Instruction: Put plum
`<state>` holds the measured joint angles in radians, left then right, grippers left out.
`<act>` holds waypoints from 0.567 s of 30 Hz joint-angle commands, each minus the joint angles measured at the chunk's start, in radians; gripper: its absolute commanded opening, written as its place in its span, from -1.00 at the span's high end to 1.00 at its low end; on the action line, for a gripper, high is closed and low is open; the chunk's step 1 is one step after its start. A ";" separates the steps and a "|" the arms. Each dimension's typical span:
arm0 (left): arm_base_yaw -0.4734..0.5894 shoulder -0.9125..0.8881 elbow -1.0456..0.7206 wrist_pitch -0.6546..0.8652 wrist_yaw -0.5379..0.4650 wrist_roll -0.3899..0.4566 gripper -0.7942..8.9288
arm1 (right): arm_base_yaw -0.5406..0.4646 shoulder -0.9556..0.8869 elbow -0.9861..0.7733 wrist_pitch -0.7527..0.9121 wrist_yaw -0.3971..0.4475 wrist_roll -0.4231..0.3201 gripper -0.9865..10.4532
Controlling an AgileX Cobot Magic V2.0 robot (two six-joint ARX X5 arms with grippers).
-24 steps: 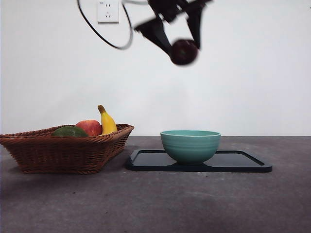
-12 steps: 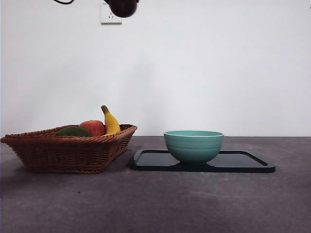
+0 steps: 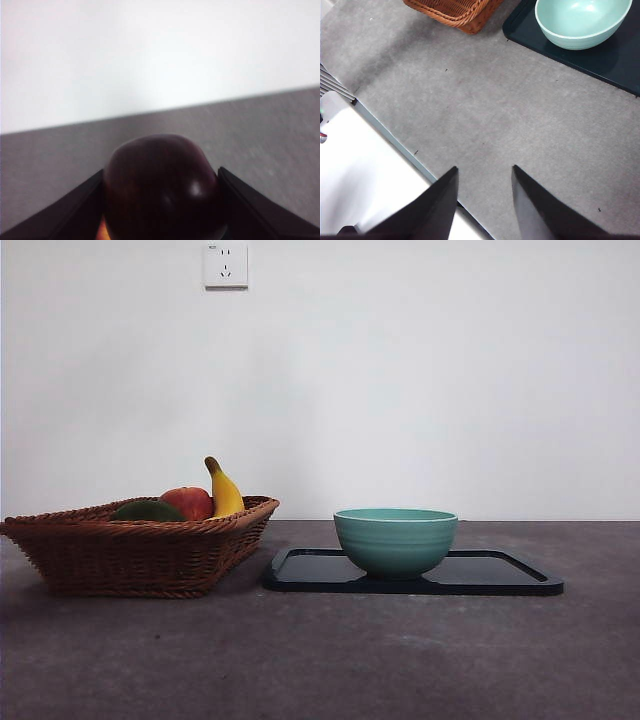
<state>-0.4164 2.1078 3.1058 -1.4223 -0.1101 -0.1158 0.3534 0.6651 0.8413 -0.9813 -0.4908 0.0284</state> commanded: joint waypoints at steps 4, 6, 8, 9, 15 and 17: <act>0.026 -0.172 0.106 -0.058 0.008 0.006 0.27 | 0.005 0.005 0.004 0.016 0.001 -0.031 0.53; 0.031 -0.229 0.098 -0.058 0.018 0.003 0.27 | 0.005 0.005 0.004 0.020 0.000 -0.035 0.53; 0.031 -0.287 0.078 -0.058 0.058 0.001 0.27 | 0.005 0.005 0.004 0.024 0.000 -0.037 0.53; 0.031 -0.311 0.063 -0.058 0.077 0.002 0.27 | 0.005 0.005 0.004 0.028 0.000 -0.037 0.53; 0.031 -0.433 -0.148 -0.060 0.087 0.003 0.27 | 0.005 0.005 0.004 0.046 -0.007 -0.037 0.53; 0.031 -0.462 -0.269 -0.060 0.087 0.002 0.26 | 0.005 0.005 0.004 0.046 -0.006 -0.037 0.53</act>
<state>-0.3836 1.6043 2.8799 -1.4223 -0.0261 -0.1173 0.3534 0.6651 0.8413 -0.9443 -0.4950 0.0036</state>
